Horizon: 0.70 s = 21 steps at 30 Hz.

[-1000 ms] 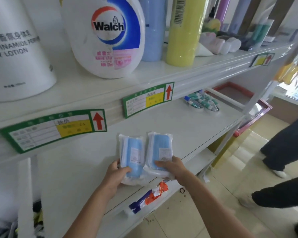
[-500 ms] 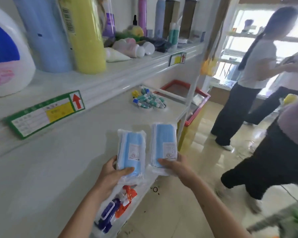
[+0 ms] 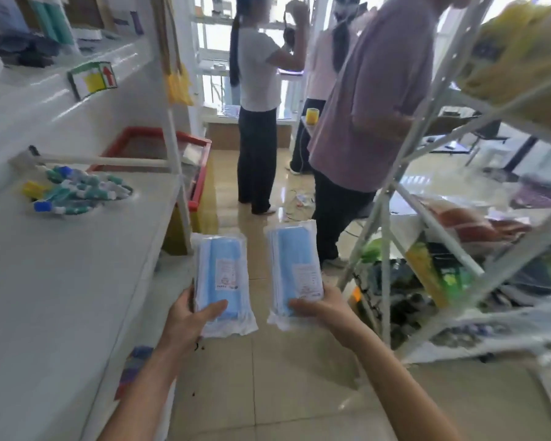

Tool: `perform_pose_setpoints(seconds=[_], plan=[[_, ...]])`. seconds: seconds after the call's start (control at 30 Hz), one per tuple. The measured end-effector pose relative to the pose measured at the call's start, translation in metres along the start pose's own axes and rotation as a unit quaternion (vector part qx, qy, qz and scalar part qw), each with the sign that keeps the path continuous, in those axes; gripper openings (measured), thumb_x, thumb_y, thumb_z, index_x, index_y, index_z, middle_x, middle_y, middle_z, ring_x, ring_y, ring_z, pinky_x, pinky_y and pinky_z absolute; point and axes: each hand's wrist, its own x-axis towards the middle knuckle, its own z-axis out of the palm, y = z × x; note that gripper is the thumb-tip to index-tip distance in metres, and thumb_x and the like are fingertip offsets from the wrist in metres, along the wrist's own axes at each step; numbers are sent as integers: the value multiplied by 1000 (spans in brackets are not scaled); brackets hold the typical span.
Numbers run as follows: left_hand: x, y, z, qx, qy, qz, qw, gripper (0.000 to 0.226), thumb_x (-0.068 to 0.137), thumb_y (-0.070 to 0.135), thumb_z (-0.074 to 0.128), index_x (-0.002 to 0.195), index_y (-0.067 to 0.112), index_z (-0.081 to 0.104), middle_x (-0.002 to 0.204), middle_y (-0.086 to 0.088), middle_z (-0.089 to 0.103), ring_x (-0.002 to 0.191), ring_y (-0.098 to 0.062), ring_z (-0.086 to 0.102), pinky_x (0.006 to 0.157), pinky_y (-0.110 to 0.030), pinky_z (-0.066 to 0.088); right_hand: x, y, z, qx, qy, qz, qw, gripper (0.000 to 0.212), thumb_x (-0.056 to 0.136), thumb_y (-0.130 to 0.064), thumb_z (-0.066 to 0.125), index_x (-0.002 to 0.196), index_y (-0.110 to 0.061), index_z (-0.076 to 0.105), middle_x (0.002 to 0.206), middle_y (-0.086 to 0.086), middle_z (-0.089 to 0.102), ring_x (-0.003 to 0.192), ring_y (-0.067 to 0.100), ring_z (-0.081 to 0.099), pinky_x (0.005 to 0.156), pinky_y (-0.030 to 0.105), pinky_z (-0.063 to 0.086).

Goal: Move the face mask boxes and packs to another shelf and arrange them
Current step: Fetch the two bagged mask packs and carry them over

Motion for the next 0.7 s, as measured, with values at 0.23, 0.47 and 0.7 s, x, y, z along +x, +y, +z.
perform_pose_setpoints(seconds=[0.23, 0.47, 0.7], plan=[[7, -17, 98, -6, -127, -19, 992, 63, 76, 37, 85, 132, 19, 61, 119, -4, 75, 107, -29, 73, 90, -54, 59, -91, 32, -74, 15, 138, 14, 990, 54, 71, -10, 92, 119, -13, 67, 108, 11, 77, 99, 29, 75, 87, 53, 61], [-15, -39, 239, 54, -251, -65, 964, 64, 68, 38, 90, 122, 17, 64, 111, -9, 77, 92, -31, 77, 74, -48, 63, -203, 65, -164, 35, 269, 36, 962, 57, 68, -10, 94, 119, -13, 68, 108, 9, 77, 97, 26, 75, 84, 50, 62], [-77, -73, 395, 97, -353, -76, 927, 42, 79, 33, 85, 115, 25, 66, 103, -1, 79, 89, -26, 78, 66, -40, 63, -315, 105, -250, 83, 348, 45, 933, 60, 69, -11, 93, 121, -15, 65, 108, 5, 78, 97, 25, 76, 75, 38, 63]])
